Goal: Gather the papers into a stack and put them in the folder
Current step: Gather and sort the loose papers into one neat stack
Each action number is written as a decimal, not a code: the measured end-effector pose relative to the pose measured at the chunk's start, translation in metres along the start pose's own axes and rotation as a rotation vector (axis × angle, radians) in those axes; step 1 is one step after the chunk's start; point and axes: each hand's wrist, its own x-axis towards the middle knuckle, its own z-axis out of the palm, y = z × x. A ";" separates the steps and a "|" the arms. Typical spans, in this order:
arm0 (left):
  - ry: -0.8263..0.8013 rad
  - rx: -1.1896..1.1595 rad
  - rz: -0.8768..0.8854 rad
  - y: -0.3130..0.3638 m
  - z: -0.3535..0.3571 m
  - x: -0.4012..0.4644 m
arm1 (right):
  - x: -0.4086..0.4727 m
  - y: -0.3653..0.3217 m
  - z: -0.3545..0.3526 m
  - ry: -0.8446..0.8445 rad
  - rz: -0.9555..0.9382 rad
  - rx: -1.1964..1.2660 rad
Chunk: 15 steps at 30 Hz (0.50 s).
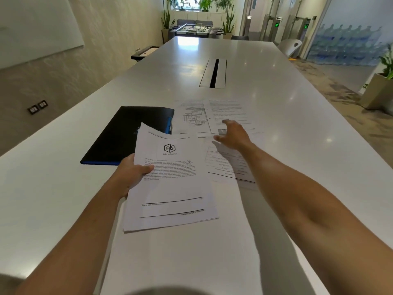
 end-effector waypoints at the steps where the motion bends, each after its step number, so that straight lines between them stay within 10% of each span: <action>1: 0.003 0.008 -0.005 -0.001 0.000 0.001 | 0.006 -0.001 0.002 -0.020 -0.006 -0.003; 15: -0.038 -0.031 -0.041 0.007 0.002 0.000 | 0.031 0.011 0.019 -0.110 -0.118 -0.286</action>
